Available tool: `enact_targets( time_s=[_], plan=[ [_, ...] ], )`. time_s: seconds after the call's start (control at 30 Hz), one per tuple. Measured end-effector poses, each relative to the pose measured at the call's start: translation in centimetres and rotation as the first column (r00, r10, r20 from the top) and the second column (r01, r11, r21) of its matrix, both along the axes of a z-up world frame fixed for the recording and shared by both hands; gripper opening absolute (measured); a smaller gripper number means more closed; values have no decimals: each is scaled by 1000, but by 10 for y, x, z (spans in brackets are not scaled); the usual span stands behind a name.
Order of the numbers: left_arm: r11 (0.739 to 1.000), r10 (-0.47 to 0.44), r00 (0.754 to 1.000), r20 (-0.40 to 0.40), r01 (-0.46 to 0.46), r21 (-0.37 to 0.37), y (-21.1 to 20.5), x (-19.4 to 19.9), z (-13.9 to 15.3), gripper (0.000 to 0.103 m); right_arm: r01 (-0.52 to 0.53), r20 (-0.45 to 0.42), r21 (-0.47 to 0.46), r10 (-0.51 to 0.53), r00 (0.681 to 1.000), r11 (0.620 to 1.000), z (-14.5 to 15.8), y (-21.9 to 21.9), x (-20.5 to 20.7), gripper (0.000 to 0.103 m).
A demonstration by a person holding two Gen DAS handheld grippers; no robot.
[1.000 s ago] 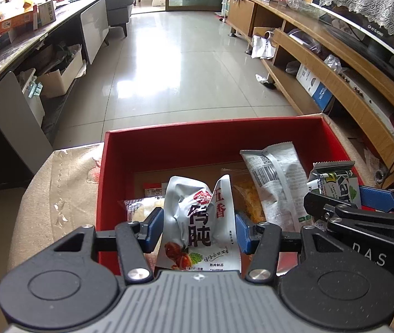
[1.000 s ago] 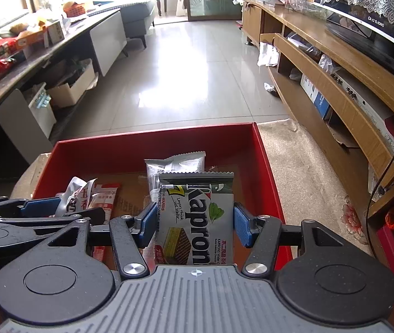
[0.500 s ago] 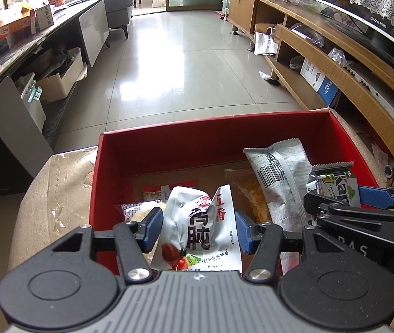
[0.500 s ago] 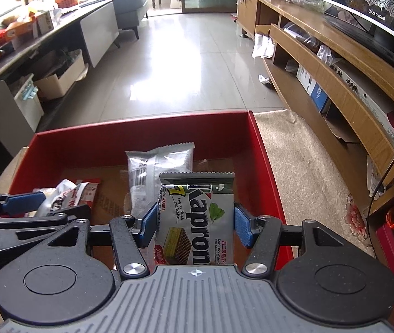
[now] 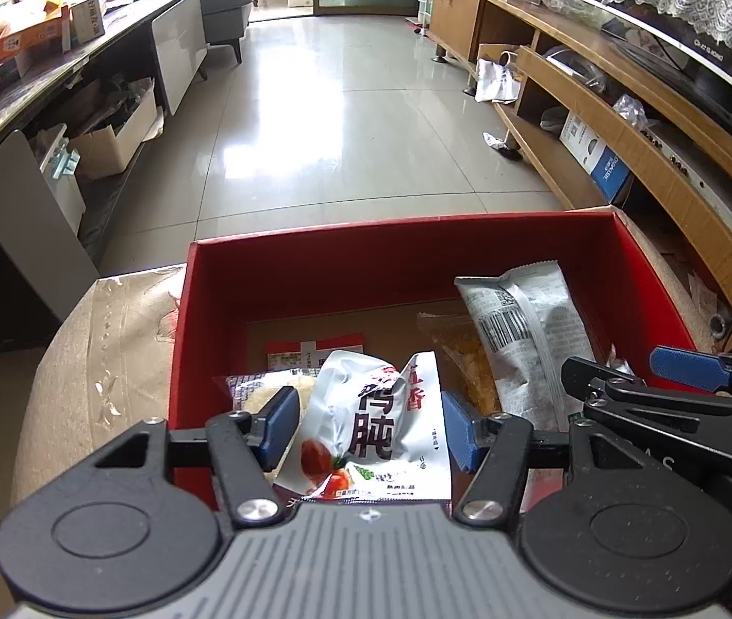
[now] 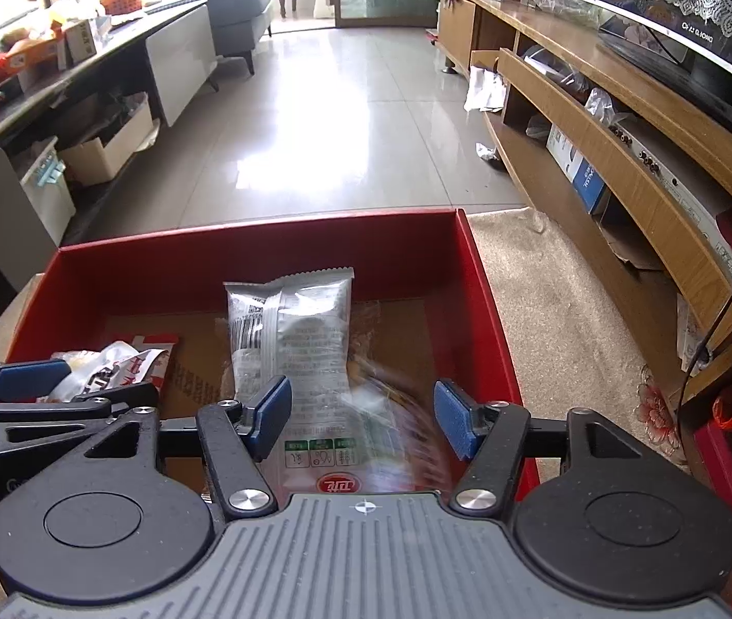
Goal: Organize snacks
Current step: 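Open both tools to drop the packets into the red box, then grasp the red-yellow snack bag with left tool while right tool grasps the blue wafer bag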
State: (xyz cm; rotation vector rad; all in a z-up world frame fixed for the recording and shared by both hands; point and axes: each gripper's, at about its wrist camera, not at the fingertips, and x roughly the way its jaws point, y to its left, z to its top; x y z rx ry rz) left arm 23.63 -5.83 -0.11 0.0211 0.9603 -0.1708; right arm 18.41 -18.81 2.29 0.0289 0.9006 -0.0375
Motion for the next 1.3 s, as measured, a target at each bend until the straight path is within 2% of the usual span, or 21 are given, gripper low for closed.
enact_targets(
  time_s=[0.17,0.5,0.87,1.1,1.3],
  plan=[
    [1000,-3,1000,3,3,-14,2,-2,3,56,5,3,6,-5,1000,1000,1,-3,-1,75],
    [999,-24,1000,18,25,-43,3,-9,13,62,28,33,13,-28,999,1000,12,-10,-13,76],
    [989,-126,992,20,127,-78,-7,-44,28,63,50,23,-2,-50,999,999,21,-23,-51,79],
    [977,-172,984,-33,167,-132,-11,-77,25,63,83,-15,-17,-83,996,996,19,-36,-80,79],
    [976,-171,980,-102,155,-151,-23,-96,6,64,108,-52,-31,-110,993,994,12,-50,-98,79]
  ],
)
